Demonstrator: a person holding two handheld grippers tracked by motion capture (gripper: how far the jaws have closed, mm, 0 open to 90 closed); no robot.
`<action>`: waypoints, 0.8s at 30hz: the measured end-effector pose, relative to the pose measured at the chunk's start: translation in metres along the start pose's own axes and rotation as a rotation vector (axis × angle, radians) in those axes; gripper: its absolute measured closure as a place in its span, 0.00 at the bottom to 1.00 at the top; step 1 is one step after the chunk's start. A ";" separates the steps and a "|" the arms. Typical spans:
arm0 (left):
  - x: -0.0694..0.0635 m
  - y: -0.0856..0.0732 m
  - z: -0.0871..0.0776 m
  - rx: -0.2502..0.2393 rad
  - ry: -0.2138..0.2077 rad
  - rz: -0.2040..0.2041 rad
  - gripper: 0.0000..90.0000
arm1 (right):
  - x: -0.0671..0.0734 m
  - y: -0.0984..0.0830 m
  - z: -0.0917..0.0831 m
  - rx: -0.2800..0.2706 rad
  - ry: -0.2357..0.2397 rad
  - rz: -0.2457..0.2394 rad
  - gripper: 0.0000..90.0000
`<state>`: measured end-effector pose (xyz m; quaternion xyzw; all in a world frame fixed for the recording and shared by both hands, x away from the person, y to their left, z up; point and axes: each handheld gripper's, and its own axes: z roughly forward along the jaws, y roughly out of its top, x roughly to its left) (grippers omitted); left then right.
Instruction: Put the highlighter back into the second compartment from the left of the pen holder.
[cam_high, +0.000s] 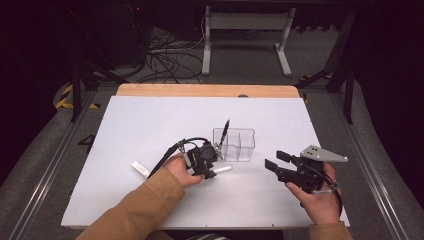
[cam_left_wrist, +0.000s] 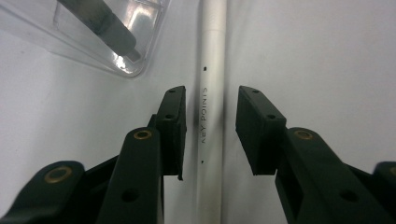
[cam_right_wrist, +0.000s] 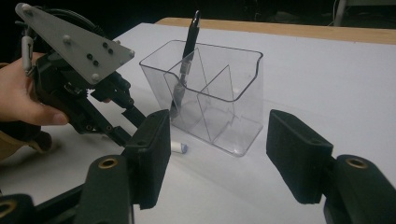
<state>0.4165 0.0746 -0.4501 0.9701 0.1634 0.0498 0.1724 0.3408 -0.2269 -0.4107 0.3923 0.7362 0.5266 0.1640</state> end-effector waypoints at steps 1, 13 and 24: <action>0.000 0.000 0.000 0.001 -0.007 0.001 0.73 | 0.000 0.000 0.000 0.001 -0.001 0.000 0.46; 0.003 0.000 0.003 0.021 -0.016 0.041 0.85 | 0.001 0.000 0.000 0.001 0.002 -0.002 0.46; 0.004 0.001 0.002 0.029 -0.026 0.043 0.87 | 0.001 0.000 0.000 0.001 0.003 -0.005 0.46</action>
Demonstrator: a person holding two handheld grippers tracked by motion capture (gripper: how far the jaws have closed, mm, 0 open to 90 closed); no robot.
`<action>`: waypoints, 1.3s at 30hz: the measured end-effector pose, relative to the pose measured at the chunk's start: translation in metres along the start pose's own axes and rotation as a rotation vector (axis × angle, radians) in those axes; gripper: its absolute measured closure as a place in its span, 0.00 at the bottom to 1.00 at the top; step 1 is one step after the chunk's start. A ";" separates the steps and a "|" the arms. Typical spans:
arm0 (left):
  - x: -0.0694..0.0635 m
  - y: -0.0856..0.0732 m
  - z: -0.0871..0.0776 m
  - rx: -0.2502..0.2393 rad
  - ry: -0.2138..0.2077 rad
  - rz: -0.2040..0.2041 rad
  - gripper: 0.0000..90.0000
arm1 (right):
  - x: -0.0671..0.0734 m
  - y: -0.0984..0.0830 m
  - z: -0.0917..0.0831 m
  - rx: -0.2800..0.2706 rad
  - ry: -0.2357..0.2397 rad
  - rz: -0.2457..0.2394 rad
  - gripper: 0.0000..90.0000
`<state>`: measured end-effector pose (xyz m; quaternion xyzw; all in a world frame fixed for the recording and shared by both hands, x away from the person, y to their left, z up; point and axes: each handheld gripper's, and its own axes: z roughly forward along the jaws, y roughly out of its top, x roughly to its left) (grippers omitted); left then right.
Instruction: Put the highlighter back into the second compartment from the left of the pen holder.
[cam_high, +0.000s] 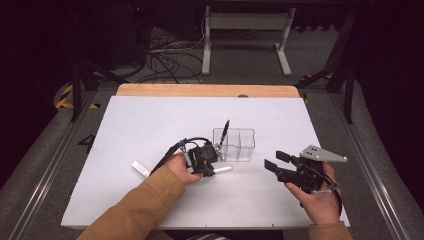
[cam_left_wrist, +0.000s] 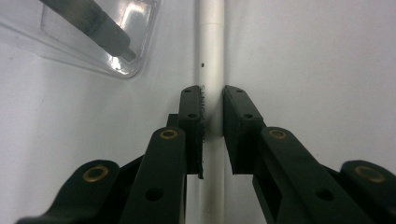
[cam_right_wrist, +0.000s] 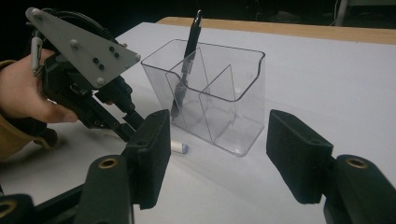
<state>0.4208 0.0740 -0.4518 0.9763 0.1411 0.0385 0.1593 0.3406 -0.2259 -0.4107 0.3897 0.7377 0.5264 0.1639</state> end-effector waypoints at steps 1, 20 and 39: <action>0.000 0.000 0.000 0.002 0.003 0.002 0.87 | 0.000 0.000 0.000 -0.001 0.000 0.000 0.46; -0.004 0.000 -0.017 -0.062 -0.007 -0.004 0.87 | 0.000 0.000 -0.001 -0.003 -0.004 -0.002 0.46; -0.007 0.002 -0.058 -0.237 0.001 -0.011 0.87 | -0.001 0.000 -0.001 -0.002 -0.005 0.000 0.46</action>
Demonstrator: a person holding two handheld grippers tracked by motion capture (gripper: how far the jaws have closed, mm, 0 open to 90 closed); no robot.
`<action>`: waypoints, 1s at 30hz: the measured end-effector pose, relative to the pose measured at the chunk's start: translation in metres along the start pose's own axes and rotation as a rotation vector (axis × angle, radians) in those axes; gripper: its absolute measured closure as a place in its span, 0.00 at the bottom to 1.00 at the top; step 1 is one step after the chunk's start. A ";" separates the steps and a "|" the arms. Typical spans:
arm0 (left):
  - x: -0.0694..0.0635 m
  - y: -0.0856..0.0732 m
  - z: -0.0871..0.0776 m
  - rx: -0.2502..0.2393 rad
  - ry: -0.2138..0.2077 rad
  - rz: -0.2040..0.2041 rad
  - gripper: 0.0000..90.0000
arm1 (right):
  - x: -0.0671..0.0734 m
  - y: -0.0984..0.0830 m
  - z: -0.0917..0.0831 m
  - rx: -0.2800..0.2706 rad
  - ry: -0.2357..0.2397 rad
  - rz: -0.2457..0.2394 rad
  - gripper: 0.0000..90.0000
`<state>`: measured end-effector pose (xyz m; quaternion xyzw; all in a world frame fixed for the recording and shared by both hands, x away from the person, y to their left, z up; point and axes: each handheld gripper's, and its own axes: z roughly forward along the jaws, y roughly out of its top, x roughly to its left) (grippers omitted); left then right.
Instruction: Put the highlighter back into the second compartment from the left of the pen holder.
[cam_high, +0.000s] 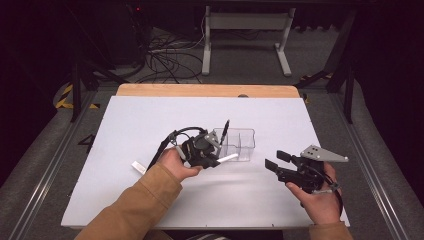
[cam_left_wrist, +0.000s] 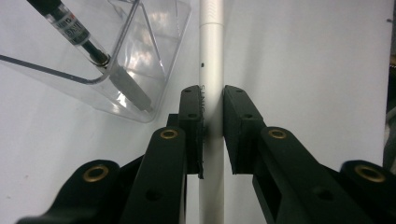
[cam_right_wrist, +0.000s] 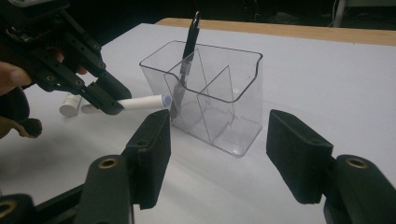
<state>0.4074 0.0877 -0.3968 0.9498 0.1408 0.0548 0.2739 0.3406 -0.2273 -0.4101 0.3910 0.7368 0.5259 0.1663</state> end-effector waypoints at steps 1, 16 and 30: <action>0.000 0.000 0.000 -0.001 0.001 0.001 0.87 | 0.000 0.000 0.000 0.000 0.000 0.001 0.46; 0.000 0.004 -0.018 -0.145 -0.001 -0.020 0.87 | 0.000 0.000 0.000 0.001 0.001 0.001 0.46; -0.002 0.013 -0.036 -0.356 0.005 -0.035 0.87 | 0.000 0.000 0.000 0.000 0.002 0.000 0.46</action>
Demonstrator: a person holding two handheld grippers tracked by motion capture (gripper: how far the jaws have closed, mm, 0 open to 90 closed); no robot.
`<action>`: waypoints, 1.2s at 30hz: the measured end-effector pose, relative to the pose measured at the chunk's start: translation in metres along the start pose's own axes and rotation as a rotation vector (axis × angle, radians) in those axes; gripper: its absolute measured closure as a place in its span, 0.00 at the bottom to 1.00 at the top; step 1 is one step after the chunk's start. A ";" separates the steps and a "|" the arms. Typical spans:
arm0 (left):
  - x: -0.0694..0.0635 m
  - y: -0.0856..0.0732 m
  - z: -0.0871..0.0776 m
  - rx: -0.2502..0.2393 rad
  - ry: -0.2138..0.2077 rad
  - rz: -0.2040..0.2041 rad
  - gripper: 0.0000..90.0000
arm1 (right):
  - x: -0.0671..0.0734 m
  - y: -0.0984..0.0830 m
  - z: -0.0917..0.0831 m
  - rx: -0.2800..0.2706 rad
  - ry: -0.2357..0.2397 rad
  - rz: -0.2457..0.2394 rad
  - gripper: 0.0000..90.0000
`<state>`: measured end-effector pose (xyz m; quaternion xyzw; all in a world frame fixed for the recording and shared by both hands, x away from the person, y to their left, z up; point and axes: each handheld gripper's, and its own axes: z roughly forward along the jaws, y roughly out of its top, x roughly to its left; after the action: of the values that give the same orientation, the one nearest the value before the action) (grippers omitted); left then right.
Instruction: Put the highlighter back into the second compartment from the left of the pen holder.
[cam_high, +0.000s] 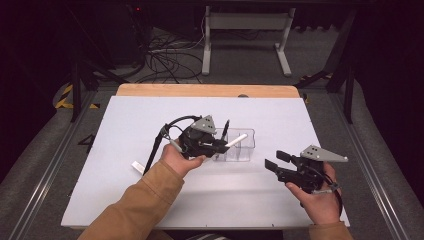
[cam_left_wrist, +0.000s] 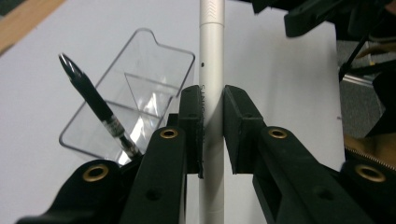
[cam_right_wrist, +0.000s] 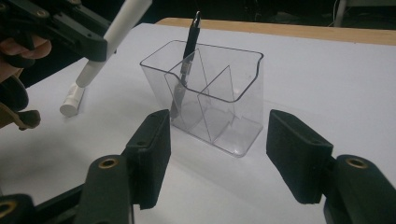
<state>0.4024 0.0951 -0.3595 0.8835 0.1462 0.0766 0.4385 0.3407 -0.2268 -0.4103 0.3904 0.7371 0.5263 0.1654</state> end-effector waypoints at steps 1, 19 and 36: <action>0.000 0.001 0.000 -0.011 -0.002 0.005 0.87 | 0.000 0.000 0.000 0.000 0.000 0.000 0.46; 0.010 0.008 -0.002 -0.259 -0.003 -0.094 0.87 | 0.000 0.000 0.000 -0.002 0.001 -0.001 0.46; 0.025 0.009 0.015 -0.454 0.022 -0.129 0.87 | -0.001 0.000 -0.002 -0.006 0.001 0.003 0.46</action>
<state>0.4317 0.0873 -0.3611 0.7501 0.1864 0.0887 0.6282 0.3400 -0.2287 -0.4094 0.3906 0.7351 0.5288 0.1654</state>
